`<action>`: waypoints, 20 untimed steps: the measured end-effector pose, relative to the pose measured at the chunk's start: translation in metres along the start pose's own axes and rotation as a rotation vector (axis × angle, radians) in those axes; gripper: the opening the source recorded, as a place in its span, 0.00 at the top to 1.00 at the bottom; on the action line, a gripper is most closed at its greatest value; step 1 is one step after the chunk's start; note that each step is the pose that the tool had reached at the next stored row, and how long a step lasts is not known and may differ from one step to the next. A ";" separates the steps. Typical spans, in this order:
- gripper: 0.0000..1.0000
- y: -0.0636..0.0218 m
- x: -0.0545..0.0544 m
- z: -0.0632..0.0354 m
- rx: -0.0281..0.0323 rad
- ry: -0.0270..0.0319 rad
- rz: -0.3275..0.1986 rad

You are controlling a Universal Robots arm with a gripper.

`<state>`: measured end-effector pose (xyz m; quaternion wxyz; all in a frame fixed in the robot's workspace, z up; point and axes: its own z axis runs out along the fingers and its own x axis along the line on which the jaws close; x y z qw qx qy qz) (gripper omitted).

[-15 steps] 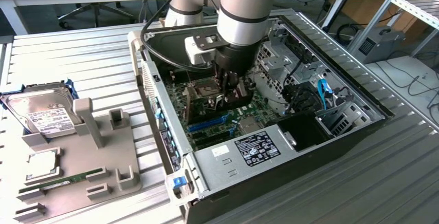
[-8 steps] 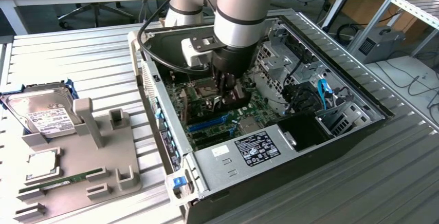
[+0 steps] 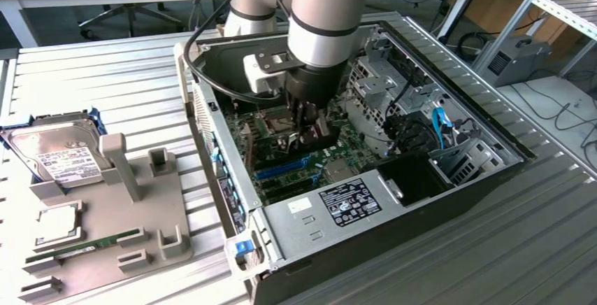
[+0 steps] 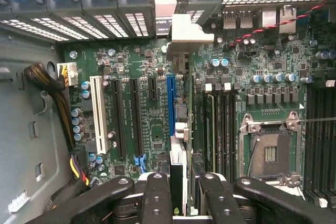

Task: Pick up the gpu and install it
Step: 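Insert the gpu into the slot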

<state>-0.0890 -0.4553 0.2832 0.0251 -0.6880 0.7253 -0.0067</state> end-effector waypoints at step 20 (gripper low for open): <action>0.74 0.0140 0.014 0.0022 -0.0003 -0.0004 -0.010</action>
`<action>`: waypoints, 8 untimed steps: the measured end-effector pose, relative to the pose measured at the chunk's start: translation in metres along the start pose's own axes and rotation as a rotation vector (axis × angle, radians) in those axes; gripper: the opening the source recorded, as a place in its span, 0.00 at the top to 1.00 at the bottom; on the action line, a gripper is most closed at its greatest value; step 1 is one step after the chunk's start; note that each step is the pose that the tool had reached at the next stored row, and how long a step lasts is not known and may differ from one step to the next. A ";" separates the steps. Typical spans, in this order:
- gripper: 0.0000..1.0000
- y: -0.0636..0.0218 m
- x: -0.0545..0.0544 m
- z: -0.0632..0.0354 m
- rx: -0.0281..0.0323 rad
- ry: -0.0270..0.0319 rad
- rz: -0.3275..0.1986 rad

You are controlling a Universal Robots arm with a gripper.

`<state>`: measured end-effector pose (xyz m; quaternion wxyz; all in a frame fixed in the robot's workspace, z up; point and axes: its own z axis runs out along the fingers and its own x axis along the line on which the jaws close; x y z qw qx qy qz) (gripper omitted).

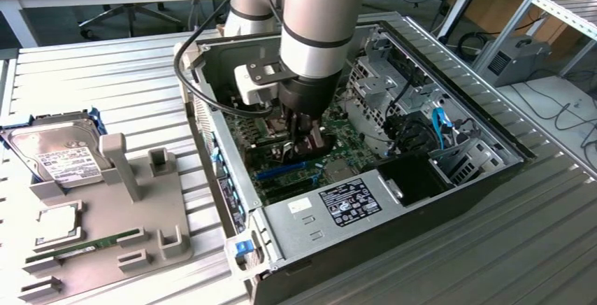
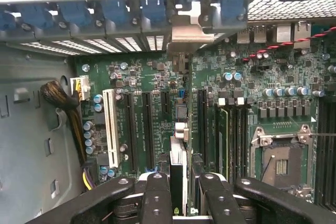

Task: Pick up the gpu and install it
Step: 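Insert the gpu into the slot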

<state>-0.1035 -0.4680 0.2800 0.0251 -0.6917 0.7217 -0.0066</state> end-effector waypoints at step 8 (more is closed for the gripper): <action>0.74 0.0019 -0.011 0.0018 0.0019 0.0509 -0.009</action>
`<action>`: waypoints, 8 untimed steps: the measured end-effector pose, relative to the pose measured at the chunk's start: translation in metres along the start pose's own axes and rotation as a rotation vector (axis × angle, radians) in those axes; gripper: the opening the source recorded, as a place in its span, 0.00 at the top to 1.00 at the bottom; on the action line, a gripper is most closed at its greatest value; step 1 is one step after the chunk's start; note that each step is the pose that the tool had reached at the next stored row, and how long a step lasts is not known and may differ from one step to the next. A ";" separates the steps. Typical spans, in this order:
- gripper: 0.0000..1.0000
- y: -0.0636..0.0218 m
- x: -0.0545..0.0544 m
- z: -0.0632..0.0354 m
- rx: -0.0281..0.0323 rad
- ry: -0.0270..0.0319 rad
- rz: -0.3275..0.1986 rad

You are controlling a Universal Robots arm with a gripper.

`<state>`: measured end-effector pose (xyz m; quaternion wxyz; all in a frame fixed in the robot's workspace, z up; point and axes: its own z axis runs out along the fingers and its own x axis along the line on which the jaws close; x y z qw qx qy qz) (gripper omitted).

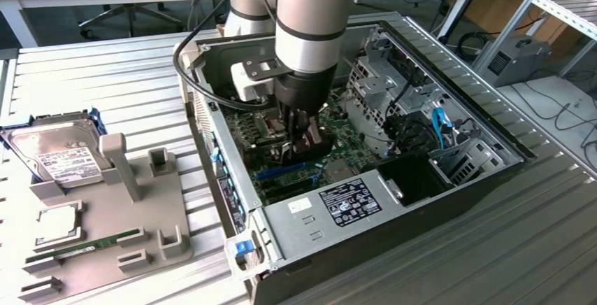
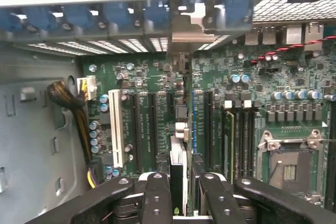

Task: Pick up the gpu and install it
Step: 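Insert the gpu into the slot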

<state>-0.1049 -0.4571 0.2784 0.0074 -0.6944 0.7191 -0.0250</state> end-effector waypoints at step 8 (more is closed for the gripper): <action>0.74 0.0072 -0.002 0.0013 0.0002 0.0017 0.000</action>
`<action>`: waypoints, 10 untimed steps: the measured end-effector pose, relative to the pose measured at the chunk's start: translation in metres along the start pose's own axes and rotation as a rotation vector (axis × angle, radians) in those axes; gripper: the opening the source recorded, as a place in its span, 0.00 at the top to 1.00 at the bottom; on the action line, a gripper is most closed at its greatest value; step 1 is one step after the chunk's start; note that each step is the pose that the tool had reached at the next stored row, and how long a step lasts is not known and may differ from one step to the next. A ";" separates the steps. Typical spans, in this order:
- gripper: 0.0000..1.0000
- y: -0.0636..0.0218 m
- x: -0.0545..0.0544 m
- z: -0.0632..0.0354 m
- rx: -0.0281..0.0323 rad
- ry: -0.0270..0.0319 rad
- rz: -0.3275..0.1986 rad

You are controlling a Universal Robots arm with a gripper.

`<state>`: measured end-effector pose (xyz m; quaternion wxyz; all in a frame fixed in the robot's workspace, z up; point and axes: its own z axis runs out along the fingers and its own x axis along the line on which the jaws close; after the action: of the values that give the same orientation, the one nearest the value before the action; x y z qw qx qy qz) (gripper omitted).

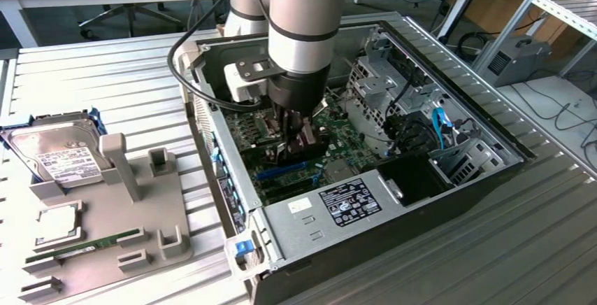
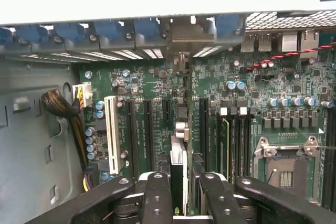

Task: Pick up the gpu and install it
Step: 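Insert the gpu into the slot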

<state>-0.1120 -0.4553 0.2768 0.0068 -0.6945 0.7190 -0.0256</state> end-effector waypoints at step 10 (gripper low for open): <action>0.74 0.0004 0.000 0.0060 0.0000 0.0000 0.000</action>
<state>-0.1122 -0.4555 0.2707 0.0068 -0.6945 0.7190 -0.0256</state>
